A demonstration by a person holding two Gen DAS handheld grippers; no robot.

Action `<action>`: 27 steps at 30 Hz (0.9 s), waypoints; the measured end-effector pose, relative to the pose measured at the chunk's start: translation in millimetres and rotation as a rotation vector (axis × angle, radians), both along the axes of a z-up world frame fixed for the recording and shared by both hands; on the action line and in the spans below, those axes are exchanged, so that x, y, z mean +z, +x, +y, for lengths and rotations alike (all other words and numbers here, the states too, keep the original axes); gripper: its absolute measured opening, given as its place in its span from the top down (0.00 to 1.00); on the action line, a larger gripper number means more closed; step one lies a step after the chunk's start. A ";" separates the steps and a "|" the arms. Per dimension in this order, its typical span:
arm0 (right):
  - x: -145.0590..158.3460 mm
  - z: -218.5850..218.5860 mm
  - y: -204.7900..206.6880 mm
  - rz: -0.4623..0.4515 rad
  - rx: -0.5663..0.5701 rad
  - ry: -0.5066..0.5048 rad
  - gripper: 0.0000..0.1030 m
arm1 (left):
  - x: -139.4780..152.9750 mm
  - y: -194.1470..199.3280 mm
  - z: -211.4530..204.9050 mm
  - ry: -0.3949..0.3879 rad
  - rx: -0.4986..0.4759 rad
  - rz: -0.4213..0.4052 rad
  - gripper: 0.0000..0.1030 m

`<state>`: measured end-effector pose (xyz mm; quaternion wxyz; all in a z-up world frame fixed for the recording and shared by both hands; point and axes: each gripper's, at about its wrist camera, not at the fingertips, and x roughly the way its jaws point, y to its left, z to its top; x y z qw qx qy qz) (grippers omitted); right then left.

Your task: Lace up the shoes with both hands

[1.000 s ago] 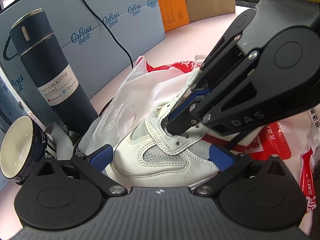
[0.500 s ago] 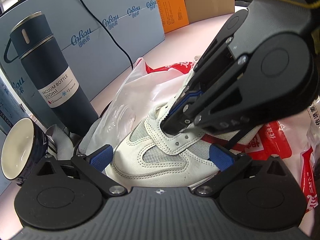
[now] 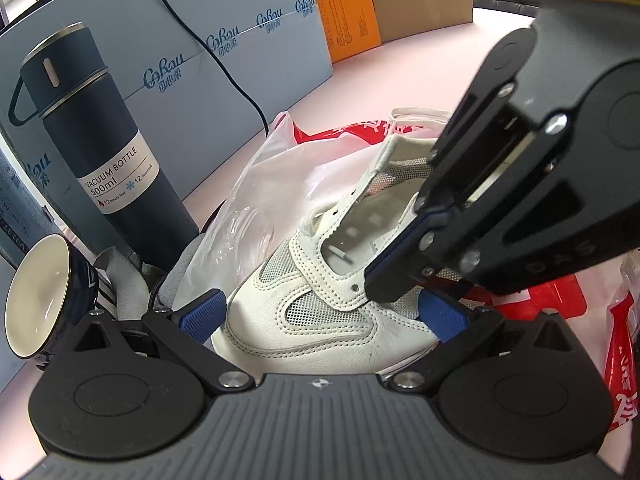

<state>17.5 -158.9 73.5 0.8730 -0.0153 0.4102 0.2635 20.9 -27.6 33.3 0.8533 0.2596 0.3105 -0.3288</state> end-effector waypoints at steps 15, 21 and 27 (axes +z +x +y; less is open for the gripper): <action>-3.1 3.6 15.8 -0.063 -0.069 -0.086 0.83 | 0.3 -1.8 -4.5 -0.010 0.024 -0.007 0.00; -8.0 8.7 20.0 -0.083 -0.083 -0.141 0.90 | 0.4 -1.3 -3.3 -0.014 0.020 -0.005 0.00; -9.6 6.3 22.2 -0.084 -0.058 -0.082 0.97 | 0.7 -1.3 -3.4 -0.019 0.016 -0.005 0.00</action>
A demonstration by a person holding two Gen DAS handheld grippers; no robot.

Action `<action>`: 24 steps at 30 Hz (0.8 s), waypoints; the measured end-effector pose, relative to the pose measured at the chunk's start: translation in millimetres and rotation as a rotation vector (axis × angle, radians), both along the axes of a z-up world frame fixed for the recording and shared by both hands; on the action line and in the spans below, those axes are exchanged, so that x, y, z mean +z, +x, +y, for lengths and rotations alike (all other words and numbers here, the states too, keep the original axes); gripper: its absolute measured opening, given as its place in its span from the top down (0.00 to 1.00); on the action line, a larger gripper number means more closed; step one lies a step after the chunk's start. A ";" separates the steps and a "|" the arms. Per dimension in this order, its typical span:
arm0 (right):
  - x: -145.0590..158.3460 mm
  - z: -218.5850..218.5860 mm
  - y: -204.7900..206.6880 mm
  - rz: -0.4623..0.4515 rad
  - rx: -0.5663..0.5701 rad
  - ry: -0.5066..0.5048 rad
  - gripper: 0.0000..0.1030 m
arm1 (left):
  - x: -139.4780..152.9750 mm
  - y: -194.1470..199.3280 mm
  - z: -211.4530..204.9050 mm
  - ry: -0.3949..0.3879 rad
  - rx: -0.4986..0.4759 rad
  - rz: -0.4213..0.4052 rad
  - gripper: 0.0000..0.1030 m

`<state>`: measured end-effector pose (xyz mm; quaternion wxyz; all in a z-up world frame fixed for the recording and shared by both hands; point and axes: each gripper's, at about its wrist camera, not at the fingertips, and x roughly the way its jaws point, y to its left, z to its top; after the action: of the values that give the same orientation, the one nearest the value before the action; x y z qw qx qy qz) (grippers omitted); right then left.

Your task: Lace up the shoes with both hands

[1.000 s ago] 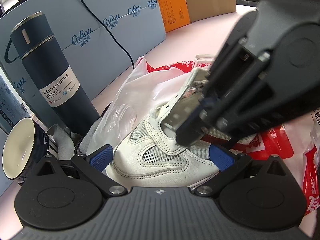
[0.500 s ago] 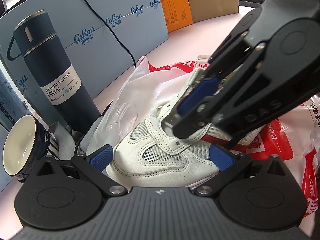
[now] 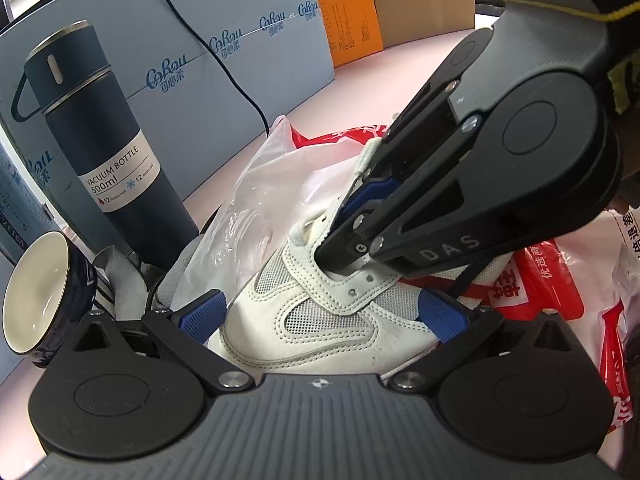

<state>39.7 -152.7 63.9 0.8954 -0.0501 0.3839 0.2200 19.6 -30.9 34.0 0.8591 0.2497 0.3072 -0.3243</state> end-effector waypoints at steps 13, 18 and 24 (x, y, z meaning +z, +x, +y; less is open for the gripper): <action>12.8 2.8 11.0 0.050 0.380 -0.186 0.98 | 1.3 1.0 -0.9 0.016 -0.012 0.002 0.00; 16.3 5.3 13.1 0.044 0.522 -0.244 0.97 | 1.6 1.3 0.0 0.016 -0.010 0.004 0.00; 26.6 -24.2 28.5 0.150 0.468 0.062 0.96 | 1.8 0.1 1.4 0.009 0.001 0.002 0.00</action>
<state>68.1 -176.9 90.5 0.7901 -0.0938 0.4202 0.4362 19.7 -29.5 35.8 0.8577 0.2534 0.3097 -0.3229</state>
